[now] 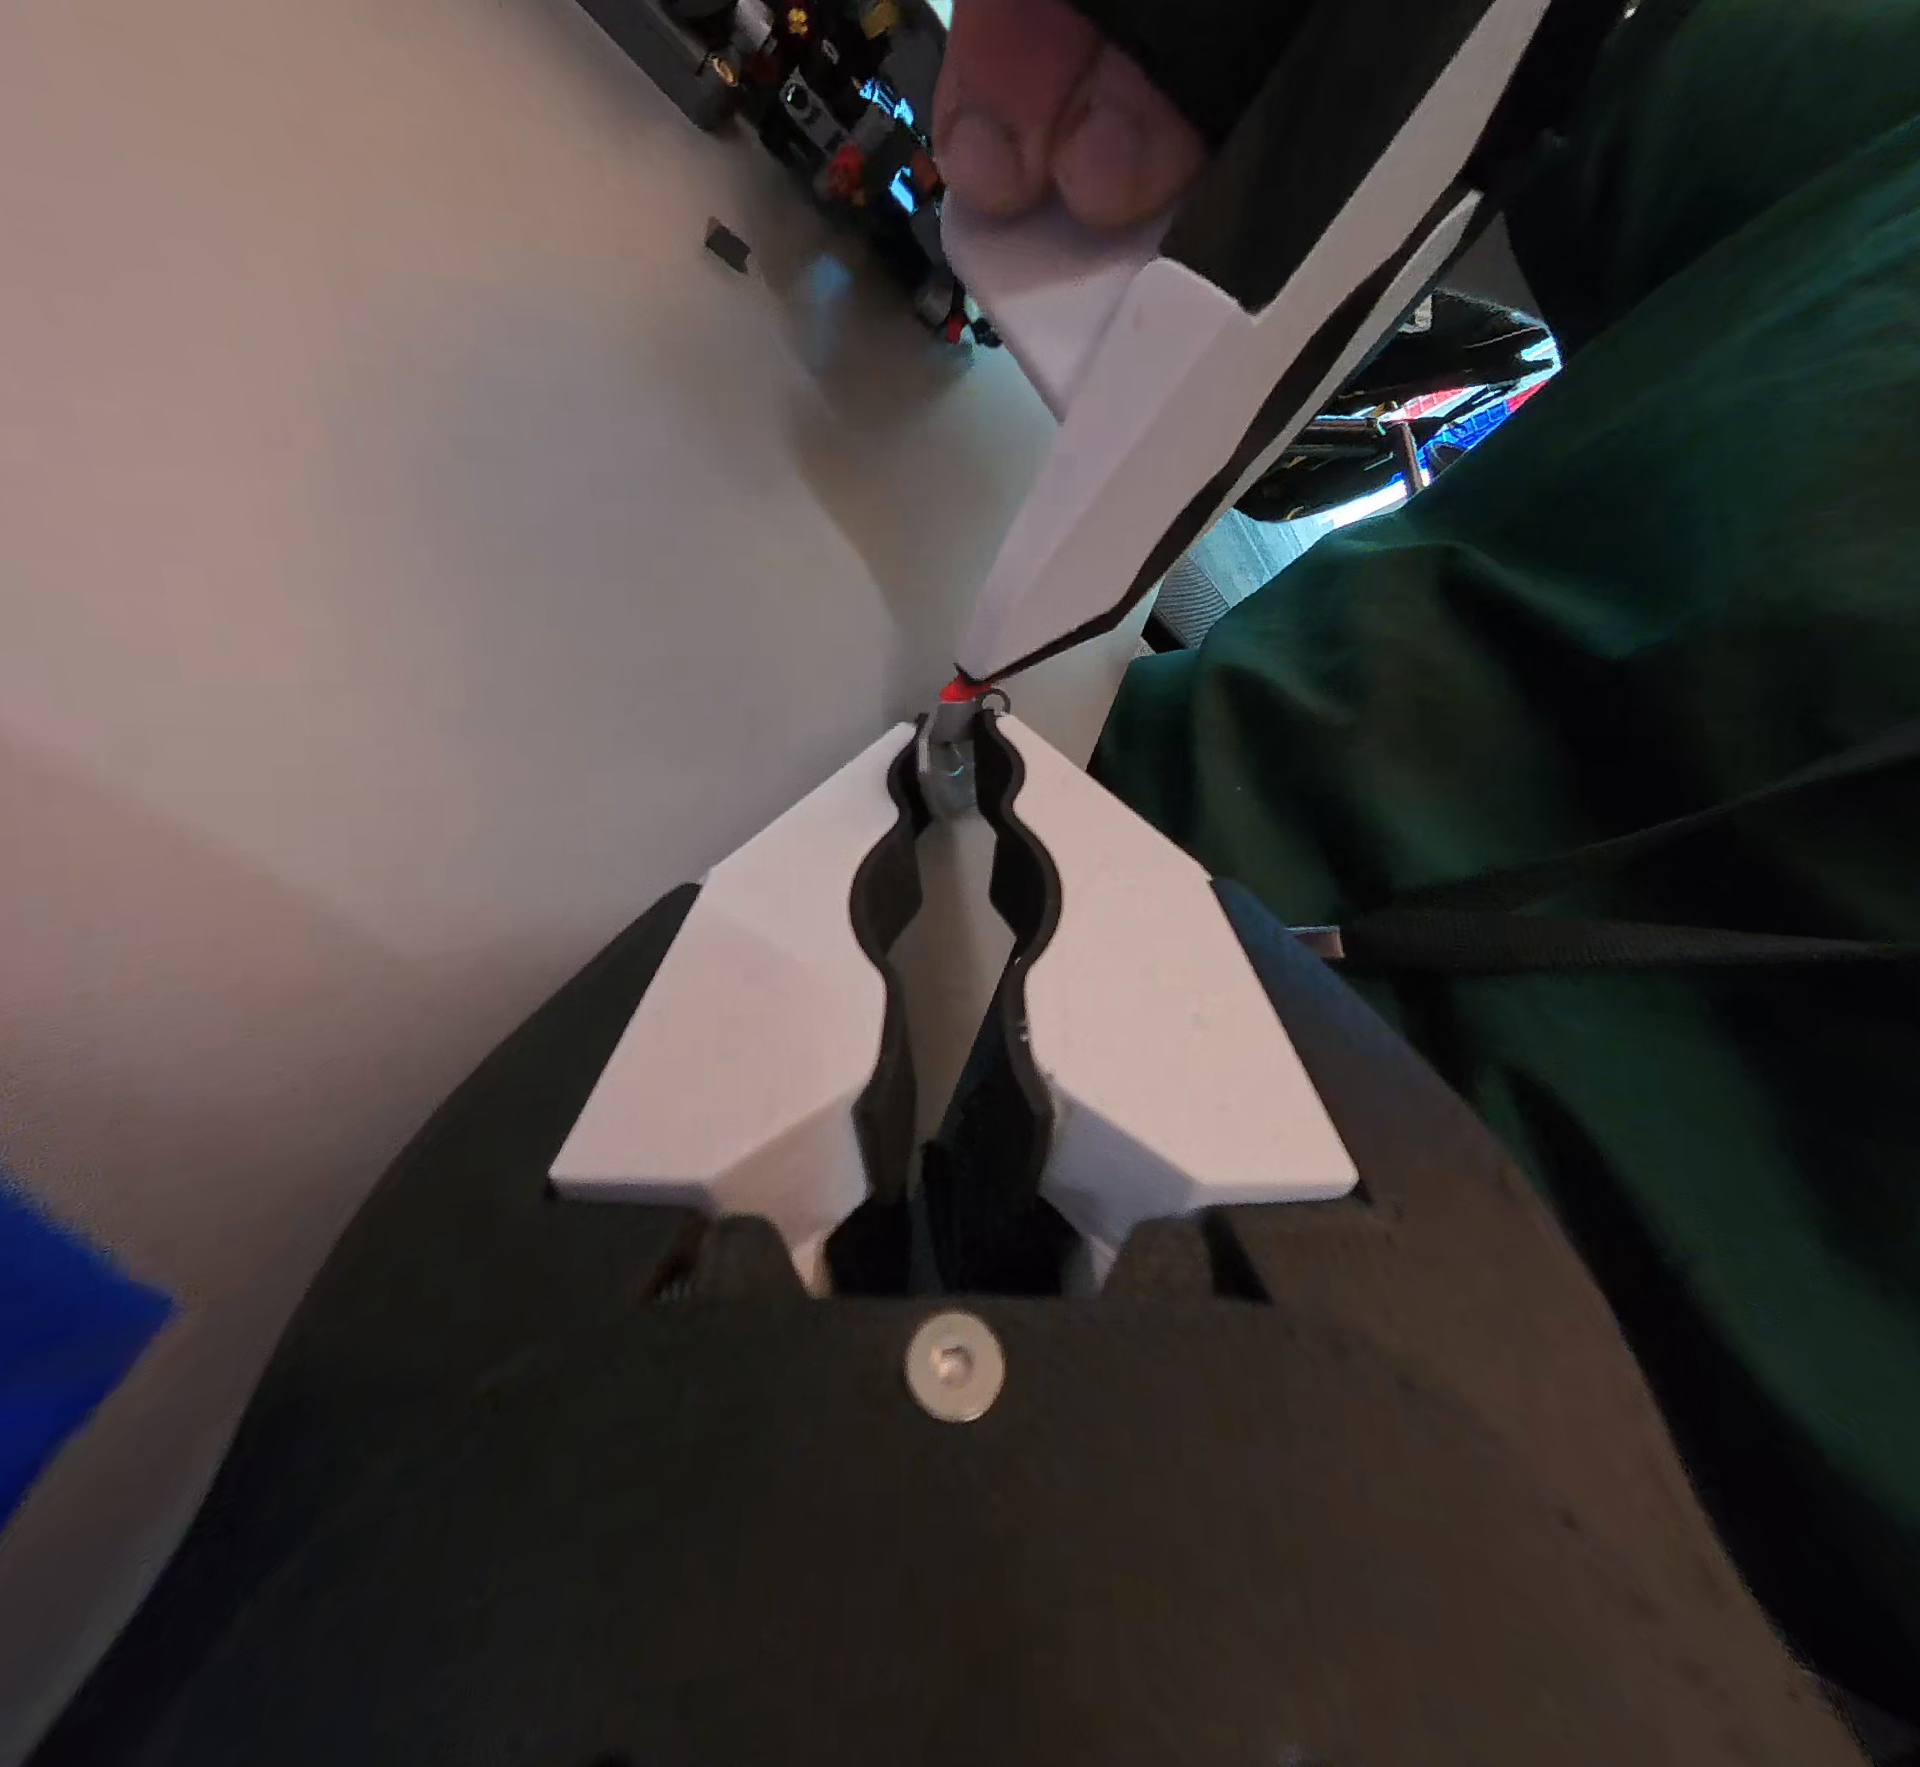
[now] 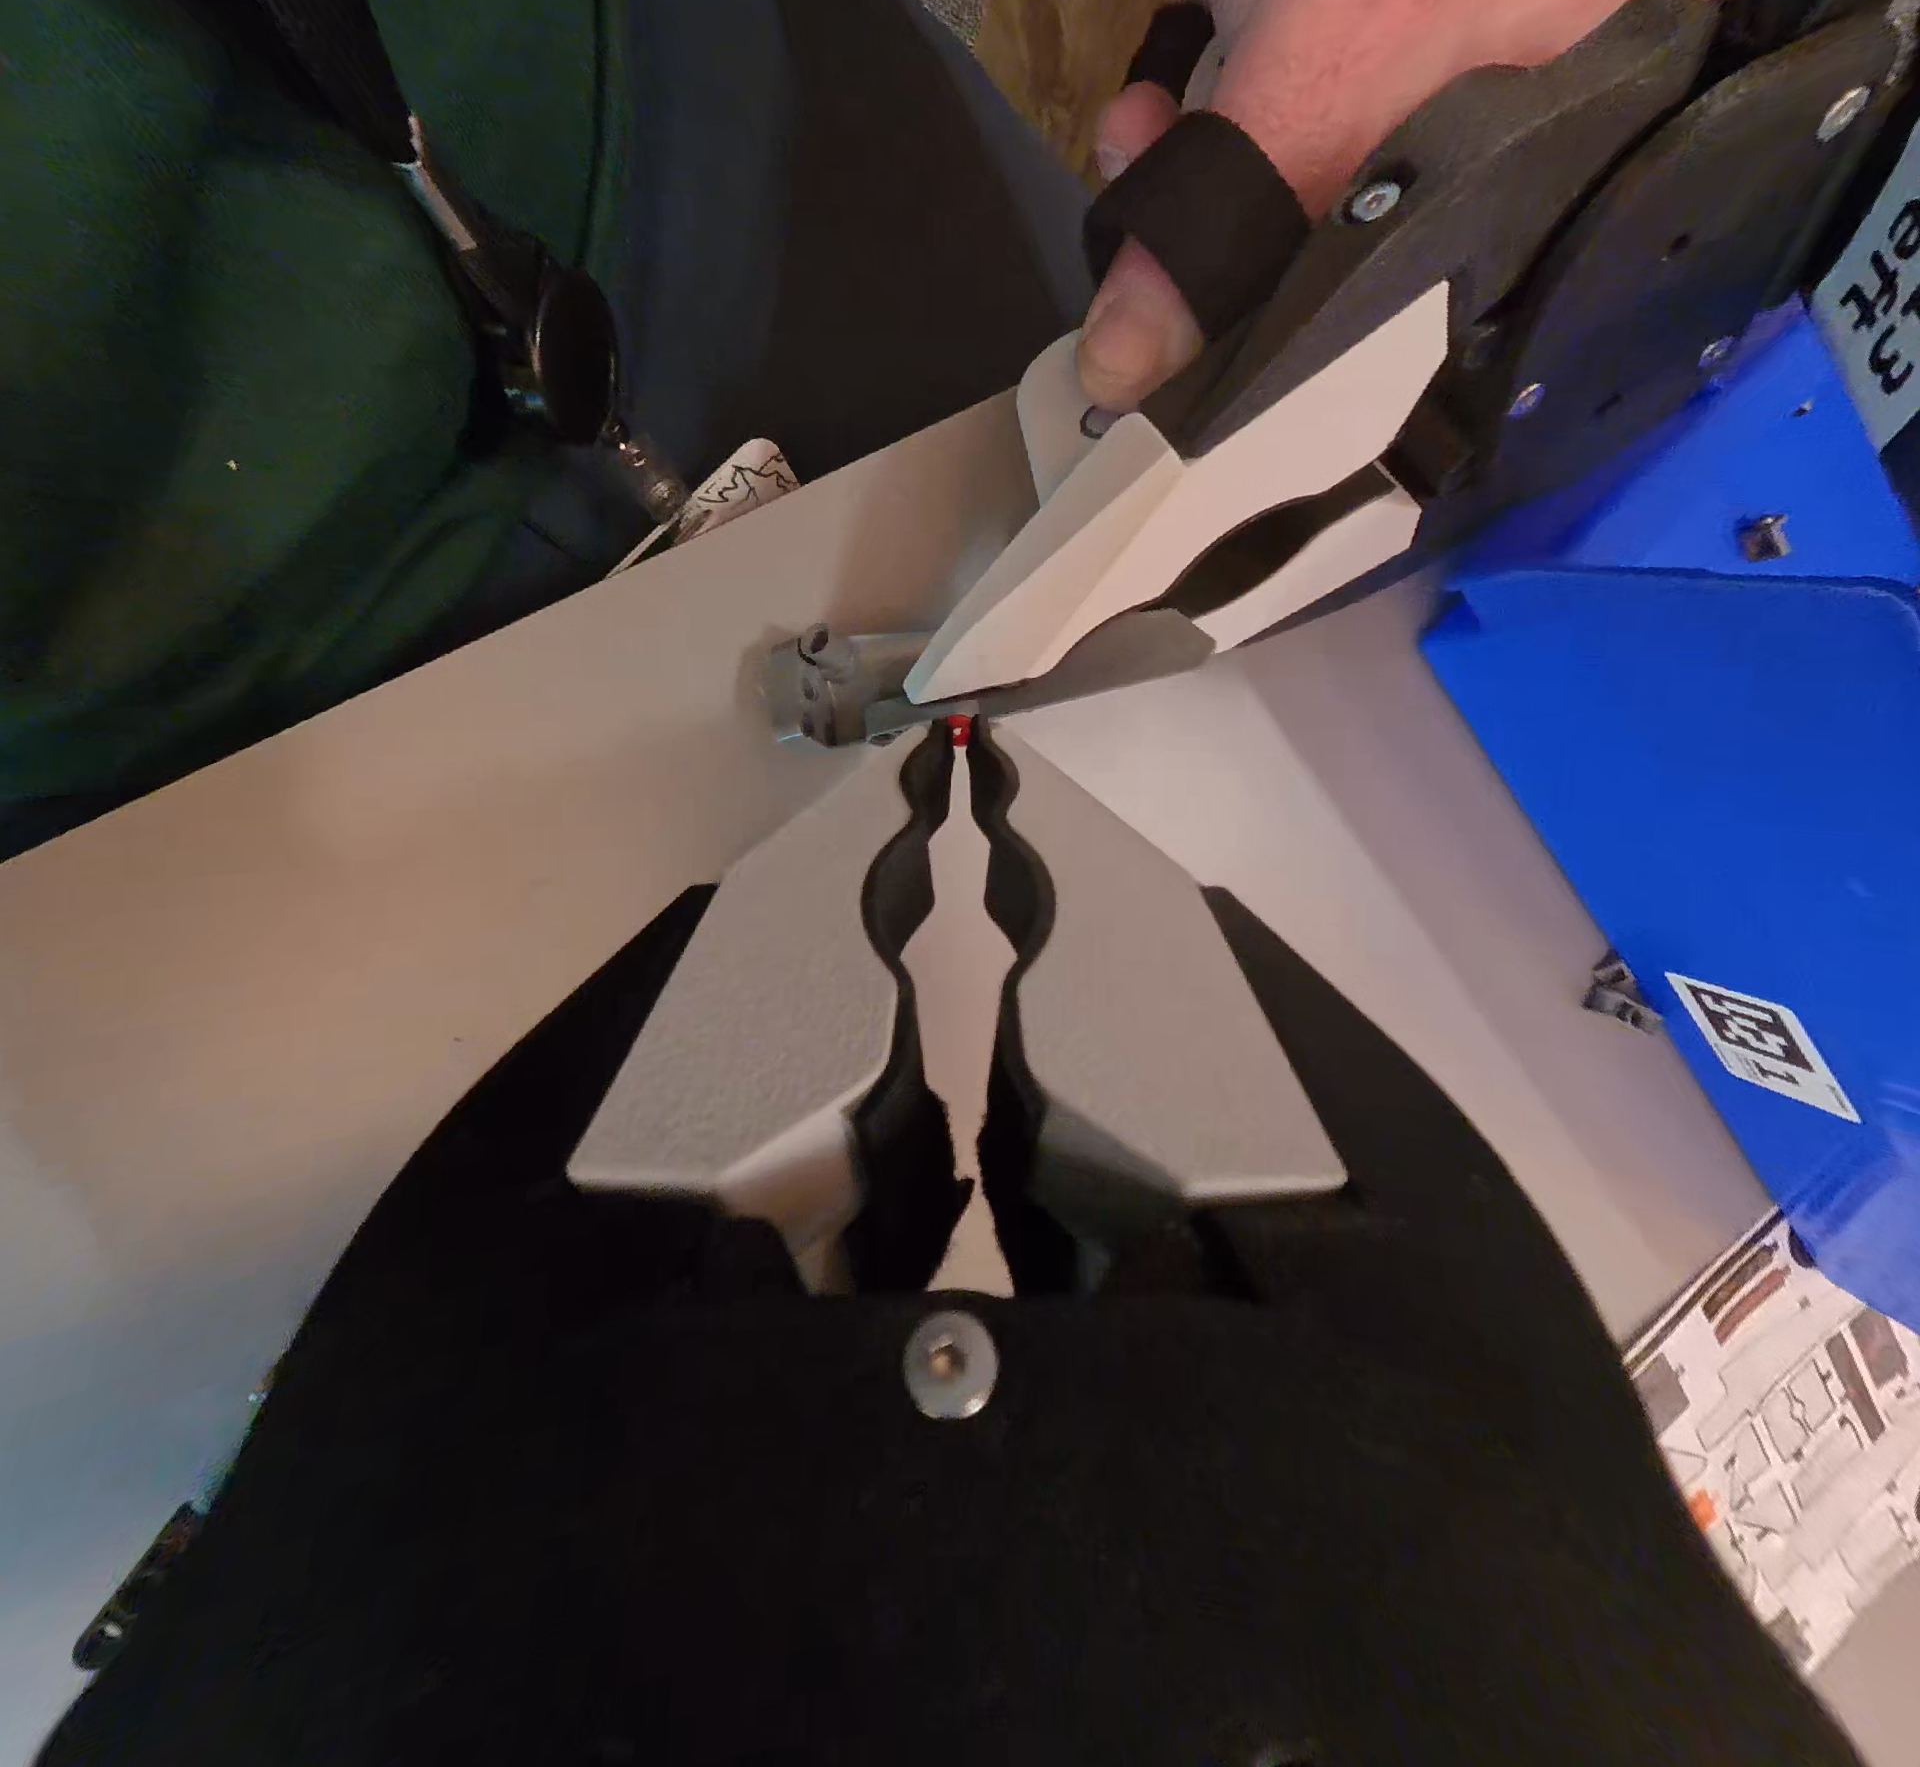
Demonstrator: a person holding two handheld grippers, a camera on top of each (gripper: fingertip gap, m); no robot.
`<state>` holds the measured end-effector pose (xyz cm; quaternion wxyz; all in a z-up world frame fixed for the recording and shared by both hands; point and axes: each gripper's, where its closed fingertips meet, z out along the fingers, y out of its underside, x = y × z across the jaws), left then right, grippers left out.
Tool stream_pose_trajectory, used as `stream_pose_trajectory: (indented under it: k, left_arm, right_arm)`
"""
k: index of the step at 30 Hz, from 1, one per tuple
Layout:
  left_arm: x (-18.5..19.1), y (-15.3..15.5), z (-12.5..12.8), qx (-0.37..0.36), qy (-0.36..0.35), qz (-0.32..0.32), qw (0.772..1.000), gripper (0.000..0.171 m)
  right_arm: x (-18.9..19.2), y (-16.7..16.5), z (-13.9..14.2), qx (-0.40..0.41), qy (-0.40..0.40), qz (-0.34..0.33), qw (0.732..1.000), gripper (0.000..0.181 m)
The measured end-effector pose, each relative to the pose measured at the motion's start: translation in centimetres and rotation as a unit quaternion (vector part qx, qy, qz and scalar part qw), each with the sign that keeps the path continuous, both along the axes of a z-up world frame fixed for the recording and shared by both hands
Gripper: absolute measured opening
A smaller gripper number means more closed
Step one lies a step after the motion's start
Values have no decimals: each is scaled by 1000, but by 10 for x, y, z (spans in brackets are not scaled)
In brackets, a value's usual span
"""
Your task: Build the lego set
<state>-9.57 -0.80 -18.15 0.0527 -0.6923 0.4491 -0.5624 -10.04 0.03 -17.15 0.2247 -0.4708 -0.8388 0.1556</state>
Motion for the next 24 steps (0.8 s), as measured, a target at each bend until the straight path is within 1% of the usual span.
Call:
stream_pose_trajectory:
  k: [8,12,16,20,24]
  left_arm:
    - [0,-1,0,4,-1,-4,1000,6]
    - [-1,-2,2,14,-15,-3,1000,6]
    - [-2,0,9,14,-40,4,999,6]
    - [-2,-4,27,35,-104,11,994,6]
    - [2,1,25,66,-99,40,992,6]
  right_arm:
    - [-2,-3,1,-56,4,30,998,0]
    - [-3,-3,3,-95,17,30,995,0]
    - [-5,-1,10,-130,44,2,991,0]
    - [-7,-3,21,-160,69,-36,984,0]
    - [0,2,18,-153,67,-92,982,0]
